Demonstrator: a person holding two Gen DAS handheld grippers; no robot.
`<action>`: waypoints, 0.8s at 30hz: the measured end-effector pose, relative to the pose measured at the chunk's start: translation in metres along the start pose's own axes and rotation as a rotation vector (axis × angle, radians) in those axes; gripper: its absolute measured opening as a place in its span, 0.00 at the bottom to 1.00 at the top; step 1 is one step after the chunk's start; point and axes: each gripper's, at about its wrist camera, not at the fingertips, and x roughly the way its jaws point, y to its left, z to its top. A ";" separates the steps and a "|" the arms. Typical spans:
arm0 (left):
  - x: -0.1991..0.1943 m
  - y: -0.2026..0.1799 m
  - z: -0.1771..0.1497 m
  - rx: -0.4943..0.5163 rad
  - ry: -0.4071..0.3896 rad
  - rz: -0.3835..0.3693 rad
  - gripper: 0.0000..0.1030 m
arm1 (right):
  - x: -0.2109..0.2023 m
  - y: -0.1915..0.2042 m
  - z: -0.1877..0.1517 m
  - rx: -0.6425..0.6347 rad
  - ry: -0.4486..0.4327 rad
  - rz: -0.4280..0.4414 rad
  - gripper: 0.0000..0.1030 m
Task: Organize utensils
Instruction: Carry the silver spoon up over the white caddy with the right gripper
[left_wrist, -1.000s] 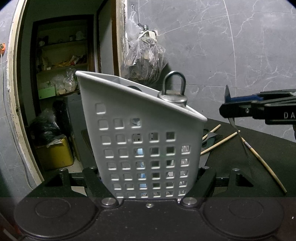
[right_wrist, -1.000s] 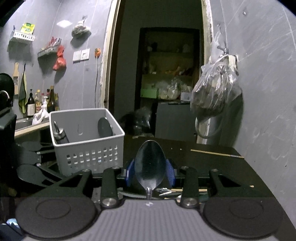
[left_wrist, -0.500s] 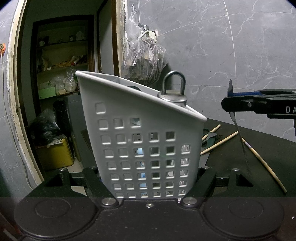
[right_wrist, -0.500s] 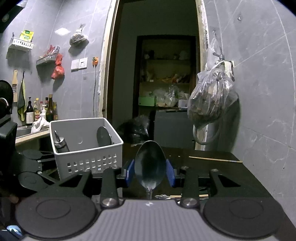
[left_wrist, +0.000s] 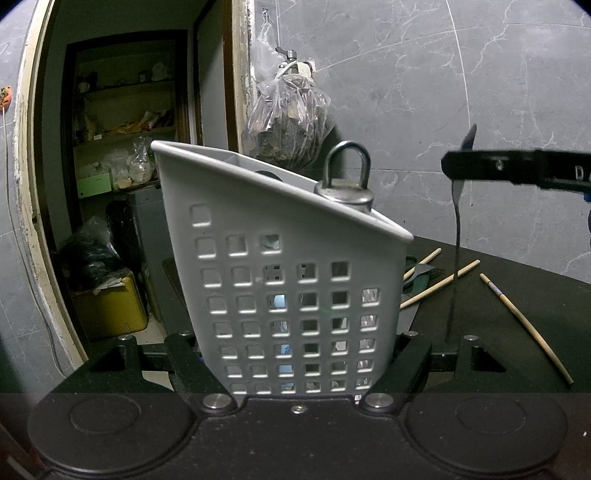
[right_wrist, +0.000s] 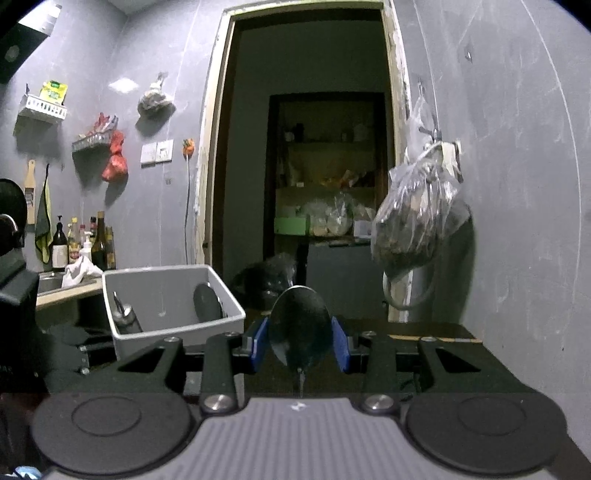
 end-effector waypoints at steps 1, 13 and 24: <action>0.000 0.000 0.000 0.000 0.000 0.000 0.75 | 0.000 0.000 0.001 -0.001 -0.006 0.001 0.40; 0.000 0.000 0.000 0.000 0.000 -0.001 0.75 | 0.003 0.008 0.026 -0.025 -0.052 0.031 0.40; 0.000 0.000 0.000 0.000 0.000 -0.001 0.75 | 0.007 0.012 0.099 -0.066 -0.164 0.162 0.40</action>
